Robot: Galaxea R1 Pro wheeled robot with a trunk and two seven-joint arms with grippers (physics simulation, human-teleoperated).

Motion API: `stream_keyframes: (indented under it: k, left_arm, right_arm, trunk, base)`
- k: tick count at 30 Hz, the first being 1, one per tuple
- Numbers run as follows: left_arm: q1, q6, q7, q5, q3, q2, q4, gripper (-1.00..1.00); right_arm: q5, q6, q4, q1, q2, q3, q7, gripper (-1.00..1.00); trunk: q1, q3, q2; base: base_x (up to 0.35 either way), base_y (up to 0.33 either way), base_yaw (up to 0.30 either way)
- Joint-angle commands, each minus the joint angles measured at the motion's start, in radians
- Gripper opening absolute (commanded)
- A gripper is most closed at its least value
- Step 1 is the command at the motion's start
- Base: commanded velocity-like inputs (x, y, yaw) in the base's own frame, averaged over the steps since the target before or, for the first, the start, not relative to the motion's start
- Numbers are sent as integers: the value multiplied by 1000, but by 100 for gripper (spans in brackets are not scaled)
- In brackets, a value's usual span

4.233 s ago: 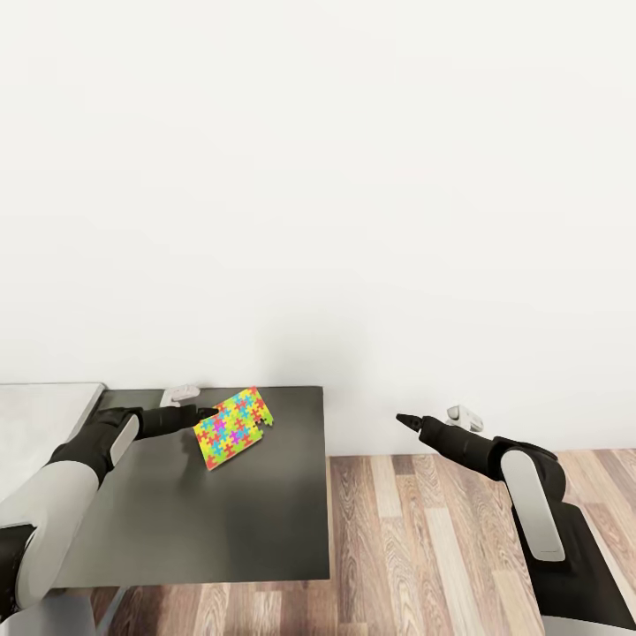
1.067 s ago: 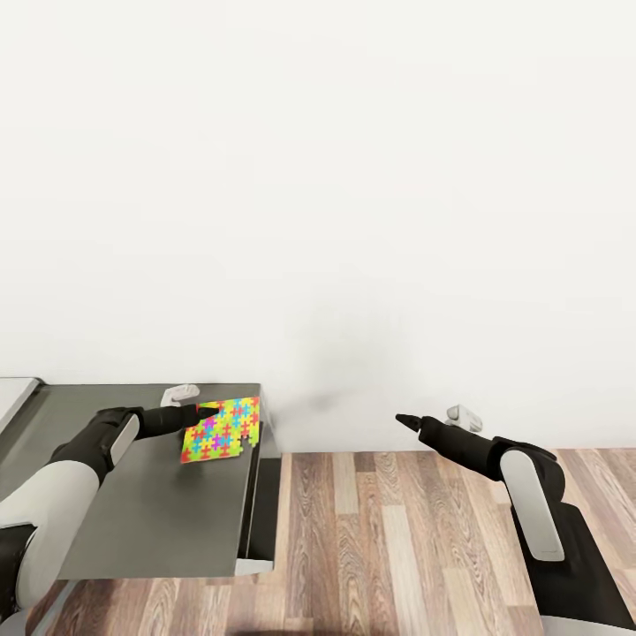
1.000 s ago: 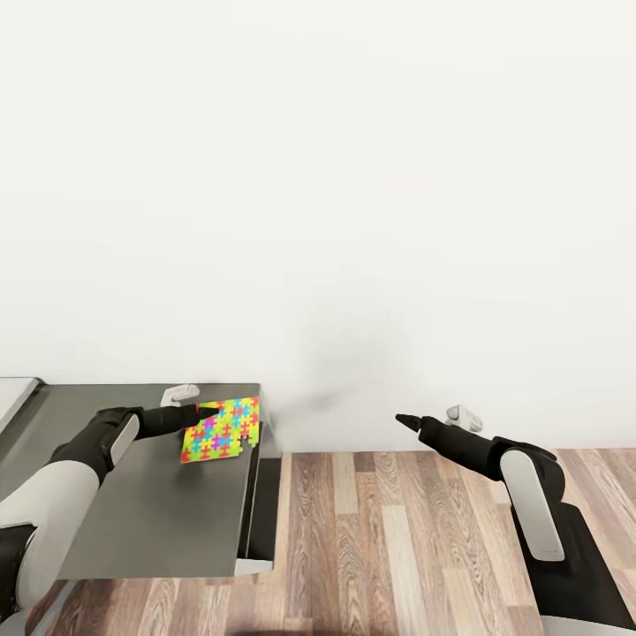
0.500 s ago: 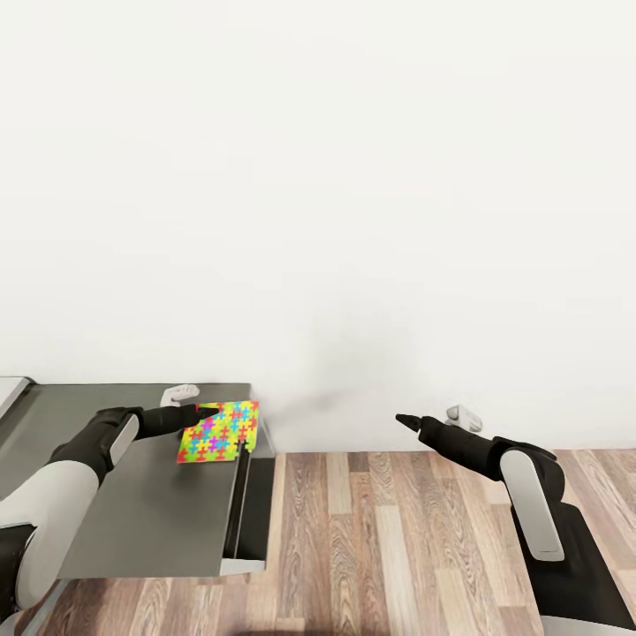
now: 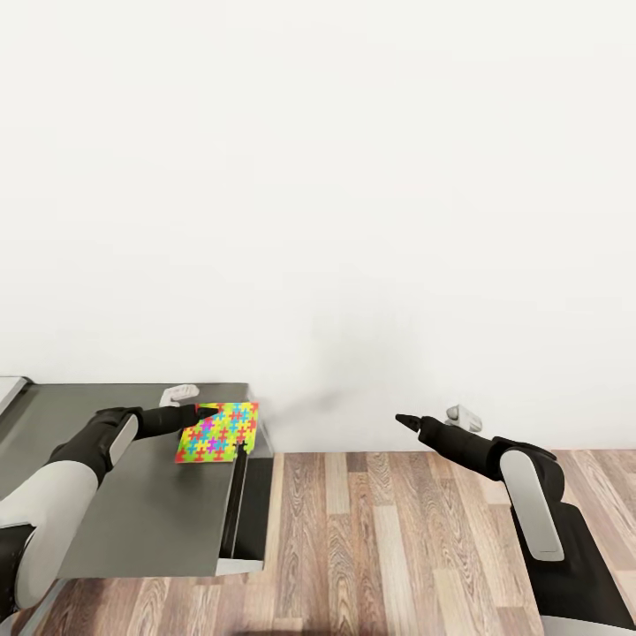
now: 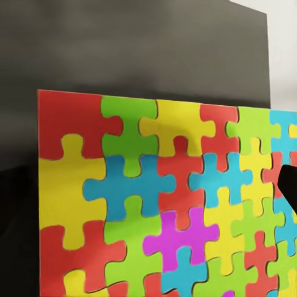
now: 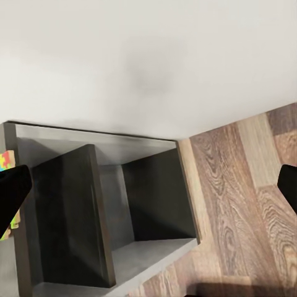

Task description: Put all the toys in the child's room - the three board games (two on the bed and one on the table), the two jigsaw puzzles on the table, and the tennis ball on the table - inside the toy box on the table in the child's room.

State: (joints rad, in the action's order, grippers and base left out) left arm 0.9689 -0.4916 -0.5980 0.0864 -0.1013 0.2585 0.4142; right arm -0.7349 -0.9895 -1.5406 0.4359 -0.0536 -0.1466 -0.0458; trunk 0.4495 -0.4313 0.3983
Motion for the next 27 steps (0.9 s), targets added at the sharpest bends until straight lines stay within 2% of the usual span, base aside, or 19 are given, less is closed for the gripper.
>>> stream_keyframes:
  k: [1,10,24,27]
  left_arm:
    - [1,-9,0,6,-3,1,0,100]
    - [1,-9,0,4,-5,6,0,100]
    - [1,-10,-4,7,-10,44,3,100]
    - [1,-10,-33,6,-21,50,3,100]
  right_arm:
    - [-6,-5,0,1,0,-1,-5,100]
    - [-2,-5,0,1,0,-1,-5,100]
    - [-3,-5,0,1,0,-1,-5,100]
    - [-3,-5,0,1,0,-1,-5,100]
  trunk:
    - [1,-2,2]
    - [1,-2,2]
    - [1,-2,2]
    - [1,-2,2]
  base:
    - [0,0,0]
    - [0,0,0]
    - [0,0,0]
    - [0,0,0]
